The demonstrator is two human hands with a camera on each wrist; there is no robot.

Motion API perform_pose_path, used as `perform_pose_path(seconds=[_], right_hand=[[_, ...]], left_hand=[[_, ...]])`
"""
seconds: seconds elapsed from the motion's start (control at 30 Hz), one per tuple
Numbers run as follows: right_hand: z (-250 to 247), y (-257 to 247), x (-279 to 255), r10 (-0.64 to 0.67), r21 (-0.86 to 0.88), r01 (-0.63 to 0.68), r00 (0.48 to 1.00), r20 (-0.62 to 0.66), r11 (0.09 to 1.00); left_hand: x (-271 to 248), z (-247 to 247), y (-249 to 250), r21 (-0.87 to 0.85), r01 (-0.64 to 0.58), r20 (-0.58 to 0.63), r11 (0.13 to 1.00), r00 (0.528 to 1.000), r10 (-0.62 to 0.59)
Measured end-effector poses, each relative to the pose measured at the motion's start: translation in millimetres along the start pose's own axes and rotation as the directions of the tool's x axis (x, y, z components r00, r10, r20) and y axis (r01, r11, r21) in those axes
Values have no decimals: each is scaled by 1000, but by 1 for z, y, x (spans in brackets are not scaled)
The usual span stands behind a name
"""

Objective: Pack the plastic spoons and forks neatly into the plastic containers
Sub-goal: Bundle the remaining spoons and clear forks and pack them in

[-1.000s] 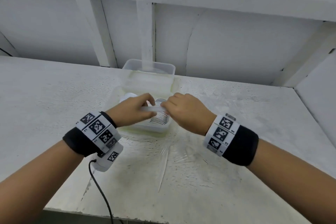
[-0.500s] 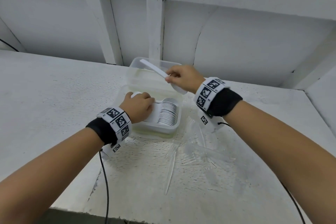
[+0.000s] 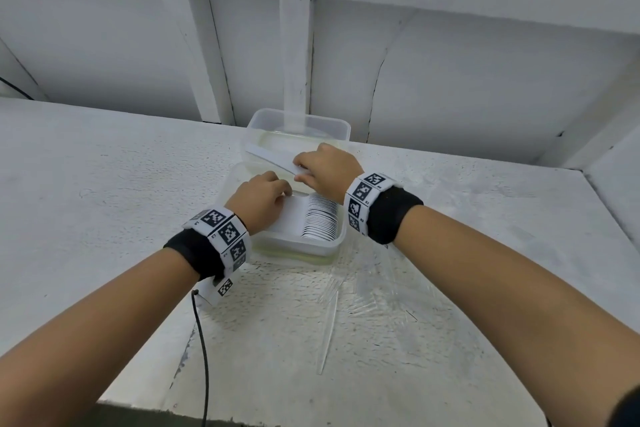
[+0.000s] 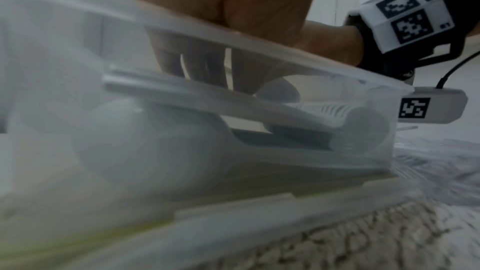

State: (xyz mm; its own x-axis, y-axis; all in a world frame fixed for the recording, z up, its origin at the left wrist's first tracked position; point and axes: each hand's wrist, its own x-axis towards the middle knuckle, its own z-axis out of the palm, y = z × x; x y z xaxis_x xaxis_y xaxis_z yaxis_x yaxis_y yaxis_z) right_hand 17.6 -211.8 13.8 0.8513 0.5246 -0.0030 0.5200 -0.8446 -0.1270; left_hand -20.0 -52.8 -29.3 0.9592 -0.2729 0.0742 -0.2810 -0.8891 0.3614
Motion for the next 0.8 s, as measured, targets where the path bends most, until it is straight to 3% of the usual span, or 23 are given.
perform_pose_path(seconds=[0.13,0.27,0.37,0.5,0.6,0.7,0.8], right_hand=[[8,-2,0,-78,-121,80,997,23,989],[12,-7,-1,-58,-224,72,996,69,972],[14,-12,1,-23,-222,45,995,101,974],[22,-13,4,-13,-272,44,993,117,961],[22,-12,2,-10,-236,36,994,109,971],[22,-13,-3,-10,-191,31,994,108,981],[21,-12,-6,7,-165,12,993,114,986]], left_hand=[[-3,-1,-1,25,-27,-19,999,999,27],[-8,-10,-2,132,-47,-1,990,999,47],[-9,-17,-3,117,-18,-7,993,1000,19],[-12,-30,-13,-45,124,-87,991,988,-128],[-13,-38,-28,-104,240,-158,965,954,-255],[-14,-42,-35,-147,406,-100,902,901,-422],[-14,-41,-37,-207,493,18,845,865,-501]])
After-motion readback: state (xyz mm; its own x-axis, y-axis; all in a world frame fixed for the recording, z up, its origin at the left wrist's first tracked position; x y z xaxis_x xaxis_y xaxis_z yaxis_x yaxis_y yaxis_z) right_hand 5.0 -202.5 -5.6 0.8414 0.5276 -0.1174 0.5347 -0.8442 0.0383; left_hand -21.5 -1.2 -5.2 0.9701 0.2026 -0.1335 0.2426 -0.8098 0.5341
